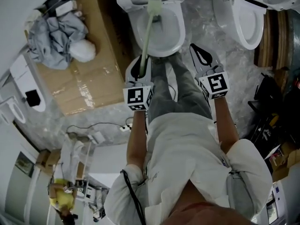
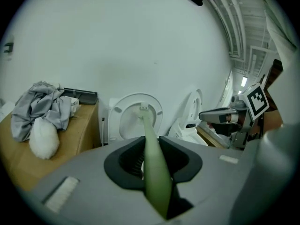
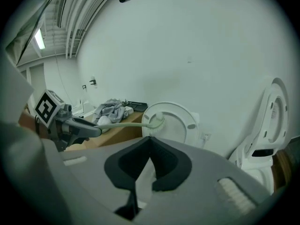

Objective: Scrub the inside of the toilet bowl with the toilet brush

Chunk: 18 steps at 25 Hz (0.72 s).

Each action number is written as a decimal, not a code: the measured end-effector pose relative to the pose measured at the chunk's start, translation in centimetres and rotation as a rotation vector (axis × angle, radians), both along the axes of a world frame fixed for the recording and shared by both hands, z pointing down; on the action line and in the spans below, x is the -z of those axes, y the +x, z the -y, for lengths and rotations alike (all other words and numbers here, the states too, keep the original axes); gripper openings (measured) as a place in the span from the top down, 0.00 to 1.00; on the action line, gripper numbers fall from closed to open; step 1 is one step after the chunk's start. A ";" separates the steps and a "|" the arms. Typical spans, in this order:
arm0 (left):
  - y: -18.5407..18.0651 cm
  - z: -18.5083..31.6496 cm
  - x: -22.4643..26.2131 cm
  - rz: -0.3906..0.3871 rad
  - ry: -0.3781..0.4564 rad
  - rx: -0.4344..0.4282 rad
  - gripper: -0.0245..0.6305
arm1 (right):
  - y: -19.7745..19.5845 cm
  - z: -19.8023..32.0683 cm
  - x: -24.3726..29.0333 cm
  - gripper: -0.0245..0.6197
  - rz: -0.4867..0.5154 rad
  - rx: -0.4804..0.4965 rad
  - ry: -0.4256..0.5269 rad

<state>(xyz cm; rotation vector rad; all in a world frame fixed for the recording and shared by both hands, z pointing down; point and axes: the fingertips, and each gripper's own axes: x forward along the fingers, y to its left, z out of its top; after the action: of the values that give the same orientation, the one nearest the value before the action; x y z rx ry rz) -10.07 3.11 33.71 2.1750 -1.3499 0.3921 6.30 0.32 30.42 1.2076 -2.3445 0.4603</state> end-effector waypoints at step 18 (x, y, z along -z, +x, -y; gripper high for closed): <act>4.6 -0.7 -13.6 -0.035 -0.196 0.121 0.79 | 1.9 1.9 -12.0 0.96 -0.024 0.129 -0.132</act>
<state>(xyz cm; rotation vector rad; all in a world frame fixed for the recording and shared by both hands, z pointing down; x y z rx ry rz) -5.43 3.79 47.27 1.9219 -1.3564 0.4190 8.22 -1.54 42.43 0.9891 -2.3152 0.5441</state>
